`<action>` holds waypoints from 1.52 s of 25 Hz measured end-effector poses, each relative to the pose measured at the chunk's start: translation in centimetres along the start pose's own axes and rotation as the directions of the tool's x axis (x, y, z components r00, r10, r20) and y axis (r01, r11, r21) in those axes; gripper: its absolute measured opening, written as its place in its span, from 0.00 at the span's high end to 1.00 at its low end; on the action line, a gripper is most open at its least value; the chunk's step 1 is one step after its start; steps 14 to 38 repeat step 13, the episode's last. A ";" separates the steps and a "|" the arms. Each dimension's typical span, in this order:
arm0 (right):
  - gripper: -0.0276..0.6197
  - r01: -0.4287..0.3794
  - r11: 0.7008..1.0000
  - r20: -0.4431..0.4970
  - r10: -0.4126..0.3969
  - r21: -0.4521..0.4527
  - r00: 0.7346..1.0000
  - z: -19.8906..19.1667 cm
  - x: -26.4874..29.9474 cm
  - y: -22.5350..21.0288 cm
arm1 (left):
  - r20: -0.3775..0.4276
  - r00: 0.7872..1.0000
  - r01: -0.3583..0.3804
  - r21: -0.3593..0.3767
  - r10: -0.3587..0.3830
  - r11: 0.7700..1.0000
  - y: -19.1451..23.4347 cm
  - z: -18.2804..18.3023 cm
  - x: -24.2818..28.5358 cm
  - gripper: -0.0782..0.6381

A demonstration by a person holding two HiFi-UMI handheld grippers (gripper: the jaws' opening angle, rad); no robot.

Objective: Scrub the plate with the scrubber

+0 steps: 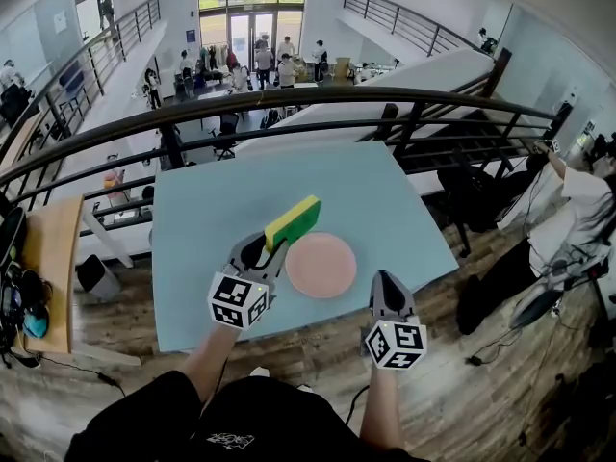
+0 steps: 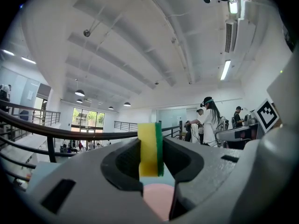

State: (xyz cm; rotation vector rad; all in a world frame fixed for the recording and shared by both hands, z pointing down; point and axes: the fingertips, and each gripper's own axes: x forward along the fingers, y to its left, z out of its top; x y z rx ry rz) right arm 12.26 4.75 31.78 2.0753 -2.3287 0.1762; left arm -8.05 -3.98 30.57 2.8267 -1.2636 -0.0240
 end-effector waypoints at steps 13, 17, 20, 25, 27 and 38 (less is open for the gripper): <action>0.95 0.004 1.000 0.004 -0.004 -0.013 1.000 0.3 0.8 0.1 | 0.013 1.000 0.003 0.001 -0.003 1.000 0.8 0.3 0.2 0.71; 0.95 0.004 1.000 0.004 -0.004 -0.013 1.000 0.3 0.8 0.1 | 0.013 1.000 0.003 0.001 -0.003 1.000 0.8 0.3 0.2 0.71; 0.95 0.004 1.000 0.004 -0.004 -0.013 1.000 0.3 0.8 0.1 | 0.013 1.000 0.003 0.001 -0.003 1.000 0.8 0.3 0.2 0.71; 0.95 0.004 1.000 0.004 -0.004 -0.013 1.000 0.3 0.8 0.1 | 0.013 1.000 0.003 0.001 -0.003 1.000 0.8 0.3 0.2 0.71; 0.95 0.004 1.000 0.004 -0.004 -0.013 1.000 0.3 0.8 0.1 | 0.013 1.000 0.003 0.001 -0.003 1.000 0.8 0.3 0.2 0.71; 0.95 0.004 1.000 0.004 -0.004 -0.013 1.000 0.3 0.8 0.1 | 0.013 1.000 0.003 0.001 -0.003 1.000 0.8 0.3 0.2 0.71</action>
